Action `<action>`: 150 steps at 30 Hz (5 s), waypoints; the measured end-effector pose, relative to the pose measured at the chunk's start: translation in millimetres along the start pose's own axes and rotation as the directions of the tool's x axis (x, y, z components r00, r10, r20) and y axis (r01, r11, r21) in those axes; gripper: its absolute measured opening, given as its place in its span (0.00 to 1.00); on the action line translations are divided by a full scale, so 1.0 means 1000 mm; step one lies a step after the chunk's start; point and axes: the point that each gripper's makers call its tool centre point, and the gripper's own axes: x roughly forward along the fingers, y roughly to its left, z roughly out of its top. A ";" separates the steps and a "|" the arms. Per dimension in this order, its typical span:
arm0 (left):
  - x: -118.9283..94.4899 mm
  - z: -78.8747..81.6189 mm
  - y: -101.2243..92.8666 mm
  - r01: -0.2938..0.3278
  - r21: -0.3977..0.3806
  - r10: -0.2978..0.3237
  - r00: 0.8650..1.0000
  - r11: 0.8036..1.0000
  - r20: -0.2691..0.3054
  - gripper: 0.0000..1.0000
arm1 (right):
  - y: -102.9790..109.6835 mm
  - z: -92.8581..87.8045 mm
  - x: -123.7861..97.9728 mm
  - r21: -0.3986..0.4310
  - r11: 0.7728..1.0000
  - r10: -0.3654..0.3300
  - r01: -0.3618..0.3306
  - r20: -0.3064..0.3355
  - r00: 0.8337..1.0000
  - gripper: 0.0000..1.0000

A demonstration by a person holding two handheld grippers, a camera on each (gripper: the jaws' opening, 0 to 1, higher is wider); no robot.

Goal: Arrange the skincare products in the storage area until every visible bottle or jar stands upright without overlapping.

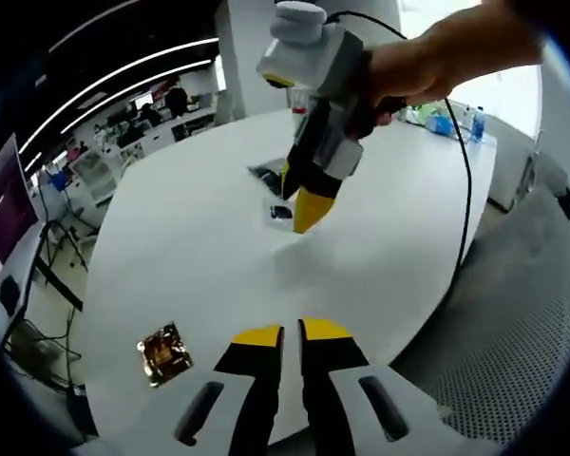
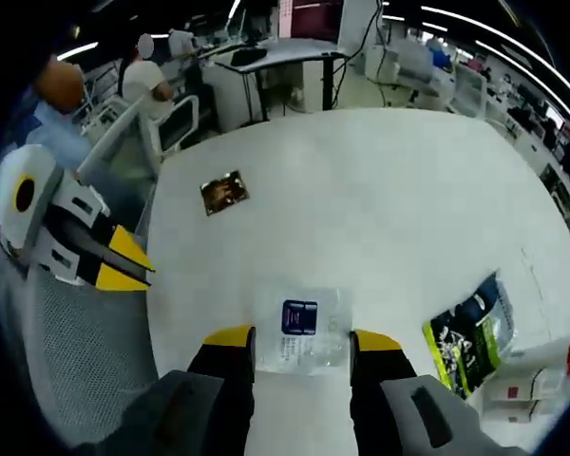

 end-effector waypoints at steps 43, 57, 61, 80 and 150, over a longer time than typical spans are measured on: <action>0.021 0.023 -0.038 0.290 -0.756 -0.275 0.950 0.587 0.151 0.25 | 0.066 -0.058 -0.035 0.126 0.992 -0.043 0.021 0.176 0.984 0.36; 0.022 0.031 -0.044 0.375 -0.794 -0.325 0.916 0.478 0.237 0.25 | 0.069 -0.046 -0.052 0.032 0.996 -0.088 0.083 0.216 0.972 0.37; 0.026 0.028 -0.045 0.383 -0.794 -0.342 0.910 0.472 0.236 0.25 | 0.070 -0.042 -0.057 -0.057 0.992 -0.099 0.113 0.211 0.973 0.37; 0.024 0.041 -0.042 0.460 -0.828 -0.328 0.874 0.320 0.358 0.31 | 0.078 -0.035 -0.060 -0.134 0.985 -0.075 0.110 0.246 0.966 0.37; -0.018 0.095 -0.047 0.705 -0.683 -0.318 0.703 0.192 0.636 0.00 | 0.096 -0.005 -0.104 0.530 0.437 0.044 -0.726 0.794 0.606 0.03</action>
